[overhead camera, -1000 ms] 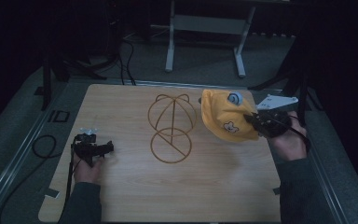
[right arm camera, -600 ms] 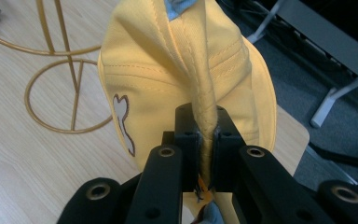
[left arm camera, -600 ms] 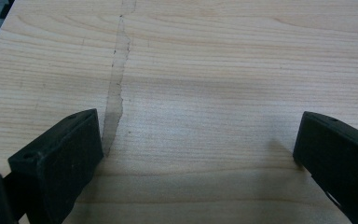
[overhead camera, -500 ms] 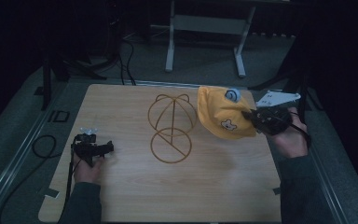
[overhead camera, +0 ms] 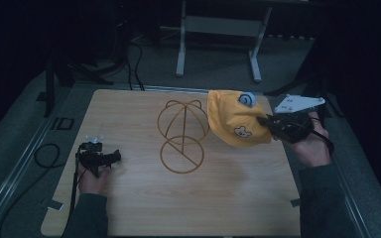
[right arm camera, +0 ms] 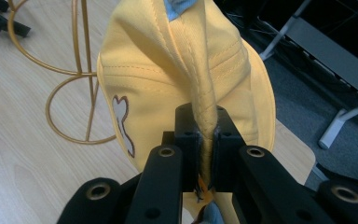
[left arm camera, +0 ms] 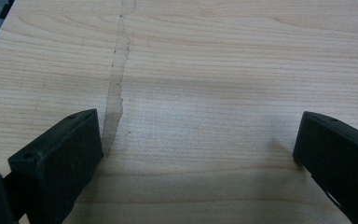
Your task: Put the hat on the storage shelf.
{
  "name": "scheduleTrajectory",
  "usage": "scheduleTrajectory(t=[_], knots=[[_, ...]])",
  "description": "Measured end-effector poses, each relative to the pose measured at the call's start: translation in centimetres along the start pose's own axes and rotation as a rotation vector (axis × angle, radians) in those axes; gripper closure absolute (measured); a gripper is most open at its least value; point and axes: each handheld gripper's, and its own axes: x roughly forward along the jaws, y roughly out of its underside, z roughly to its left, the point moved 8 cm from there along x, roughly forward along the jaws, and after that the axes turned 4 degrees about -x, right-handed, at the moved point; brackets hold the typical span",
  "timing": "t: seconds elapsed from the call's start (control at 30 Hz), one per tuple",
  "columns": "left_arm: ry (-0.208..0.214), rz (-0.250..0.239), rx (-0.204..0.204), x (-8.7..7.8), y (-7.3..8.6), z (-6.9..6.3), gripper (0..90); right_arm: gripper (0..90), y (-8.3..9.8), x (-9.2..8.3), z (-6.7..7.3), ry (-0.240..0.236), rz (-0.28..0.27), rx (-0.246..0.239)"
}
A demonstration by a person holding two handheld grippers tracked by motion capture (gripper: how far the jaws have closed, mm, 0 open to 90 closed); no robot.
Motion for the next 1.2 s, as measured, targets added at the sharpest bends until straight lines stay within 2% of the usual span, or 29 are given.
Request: scheduleTrajectory(t=[0.67,1.07,1.2], knots=[[0.0,0.0,0.0,0.0,0.0,0.0,1.3,84.4,-1.9,-1.1,0.9,-0.048,-0.06,-0.03],[0.0,0.0,0.0,0.0,0.0,0.0,1.3,84.4,-3.7,-0.2,1.6,-0.082,-0.075,-0.043],[0.0,0.0,0.0,0.0,0.0,0.0,1.3,84.3,-4.4,0.4,1.7,-0.089,-0.065,-0.054]])
